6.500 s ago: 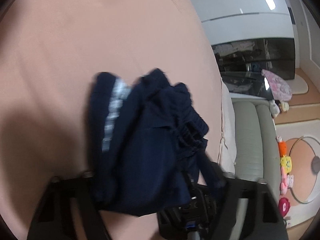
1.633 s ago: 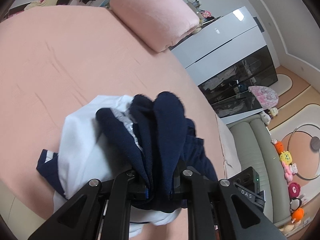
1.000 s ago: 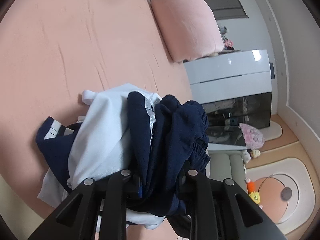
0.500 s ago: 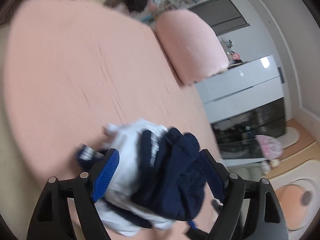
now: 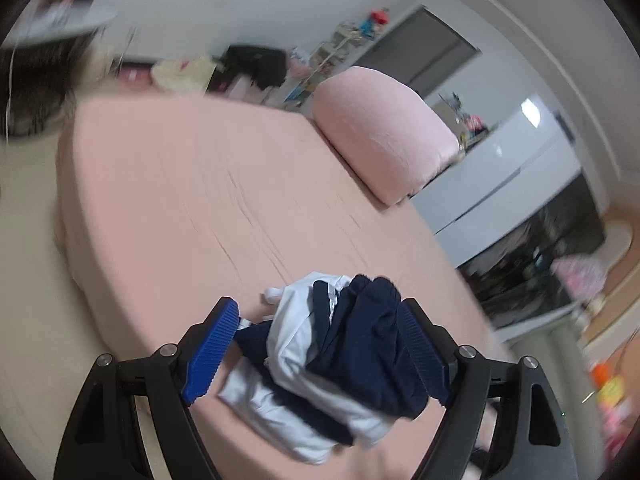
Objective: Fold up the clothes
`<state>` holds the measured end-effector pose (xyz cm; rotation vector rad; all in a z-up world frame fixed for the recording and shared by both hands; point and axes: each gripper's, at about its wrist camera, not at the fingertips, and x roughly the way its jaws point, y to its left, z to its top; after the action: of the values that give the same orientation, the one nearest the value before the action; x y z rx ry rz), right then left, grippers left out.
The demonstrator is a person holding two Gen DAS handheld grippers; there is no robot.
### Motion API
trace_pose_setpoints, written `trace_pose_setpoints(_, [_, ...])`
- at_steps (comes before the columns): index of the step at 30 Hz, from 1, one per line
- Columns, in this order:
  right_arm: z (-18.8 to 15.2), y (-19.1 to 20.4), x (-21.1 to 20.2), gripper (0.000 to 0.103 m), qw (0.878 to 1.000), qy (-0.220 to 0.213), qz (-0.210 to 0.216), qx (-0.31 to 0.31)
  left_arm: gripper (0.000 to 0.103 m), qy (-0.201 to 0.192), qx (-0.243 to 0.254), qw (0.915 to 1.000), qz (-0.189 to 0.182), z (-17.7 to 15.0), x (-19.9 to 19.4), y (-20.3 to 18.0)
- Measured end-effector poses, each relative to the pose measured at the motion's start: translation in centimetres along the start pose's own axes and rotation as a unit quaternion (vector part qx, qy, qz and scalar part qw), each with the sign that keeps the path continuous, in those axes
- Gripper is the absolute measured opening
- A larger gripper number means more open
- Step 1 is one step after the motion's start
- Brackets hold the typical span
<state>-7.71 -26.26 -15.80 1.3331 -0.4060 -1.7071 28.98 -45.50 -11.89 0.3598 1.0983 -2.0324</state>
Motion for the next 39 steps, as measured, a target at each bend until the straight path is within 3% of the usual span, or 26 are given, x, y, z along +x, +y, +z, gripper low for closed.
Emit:
trace_pose_setpoints(3, [-0.4, 2.5, -0.9, 0.078, 0.998, -0.003, -0.019, -0.064, 0.081, -0.001, 0.067, 0.9971, 0.036, -0.5, -1.3, -2.5])
trace_pose_setpoints(7, [-1.6, 5.6, -2.5, 0.078, 0.991, -0.012, -0.032, -0.128, 0.081, -0.012, 0.151, 0.9864, 0.063, -1.1, -3.1, -6.4])
trace_pose_setpoints(13, [-3.0, 9.3, -5.3, 0.079, 0.977, -0.029, -0.047, -0.206, 0.081, -0.040, 0.267, 0.9561, 0.114, -2.3, -5.9, -11.5])
trace_pose_setpoints(19, [-3.7, 11.9, -8.8, 0.080, 0.962, -0.059, -0.067, -0.258, 0.081, -0.050, 0.285, 0.9532, 0.087, -3.2, -8.3, -14.1])
trace_pose_setpoints(23, [-4.7, 14.0, -10.7, 0.083, 0.939, -0.085, -0.103, -0.317, 0.081, -0.061, 0.317, 0.9404, 0.107, -4.1, -9.5, -16.1])
trace_pose_setpoints(27, [-5.9, 15.7, -12.6, 0.083, 0.917, -0.104, -0.133, -0.362, 0.081, -0.065, 0.329, 0.9347, 0.119, -5.0, -10.8, -17.3])
trace_pose_setpoints(31, [-7.1, 16.7, -13.9, 0.083, 0.904, -0.101, -0.143, -0.391, 0.081, -0.064, 0.330, 0.9339, 0.122, -5.9, -11.9, -17.9])
trace_pose_setpoints(38, [-8.6, 17.1, -14.0, 0.083, 0.885, -0.078, -0.181, -0.421, 0.081, -0.056, 0.372, 0.9153, 0.144, -8.6, -12.7, -18.6])
trace_pose_setpoints(39, [-8.8, 17.0, -14.0, 0.083, 0.884, -0.075, -0.183, -0.425, 0.081, -0.050, 0.371, 0.9158, 0.144, -8.9, -12.7, -18.5])
